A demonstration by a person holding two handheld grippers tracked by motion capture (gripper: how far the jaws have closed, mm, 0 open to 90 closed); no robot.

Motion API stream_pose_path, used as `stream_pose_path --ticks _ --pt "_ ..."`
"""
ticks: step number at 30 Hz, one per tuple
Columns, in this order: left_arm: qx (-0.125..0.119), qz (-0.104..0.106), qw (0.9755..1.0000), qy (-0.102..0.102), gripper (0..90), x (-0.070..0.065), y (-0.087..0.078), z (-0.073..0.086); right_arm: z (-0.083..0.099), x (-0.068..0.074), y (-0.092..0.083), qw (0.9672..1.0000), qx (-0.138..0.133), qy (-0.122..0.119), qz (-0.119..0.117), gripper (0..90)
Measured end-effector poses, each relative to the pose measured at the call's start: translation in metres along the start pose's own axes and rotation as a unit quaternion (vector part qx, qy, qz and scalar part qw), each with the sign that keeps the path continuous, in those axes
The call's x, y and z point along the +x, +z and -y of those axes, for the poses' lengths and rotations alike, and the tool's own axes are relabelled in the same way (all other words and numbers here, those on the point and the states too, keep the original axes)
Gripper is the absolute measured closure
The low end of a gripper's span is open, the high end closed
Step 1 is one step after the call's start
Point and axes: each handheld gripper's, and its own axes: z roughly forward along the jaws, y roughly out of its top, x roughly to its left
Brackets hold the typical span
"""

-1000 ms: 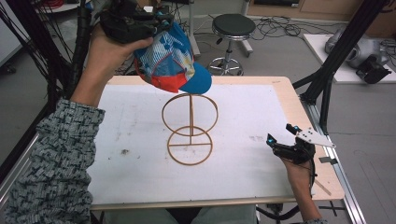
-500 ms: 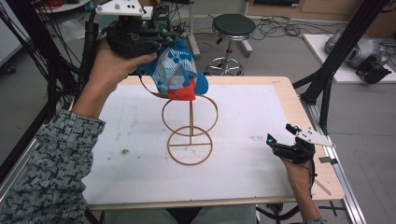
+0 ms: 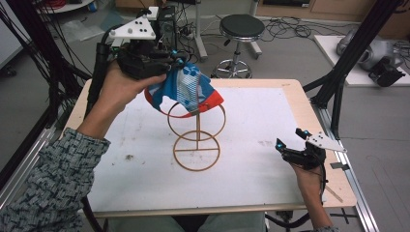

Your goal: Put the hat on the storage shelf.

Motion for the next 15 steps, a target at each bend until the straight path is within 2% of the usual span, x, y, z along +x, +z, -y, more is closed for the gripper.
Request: stream_pose_path --ticks 9,15 --pt "0.008 0.011 0.9998 0.010 89.5 -0.018 0.009 0.012 0.000 0.000 -0.001 1.0000 -0.002 0.000 0.000 11.2" --pt "0.007 0.013 0.9998 0.013 89.5 -0.024 0.011 0.026 0.000 0.000 0.000 1.0000 0.001 0.003 -0.001 11.2"
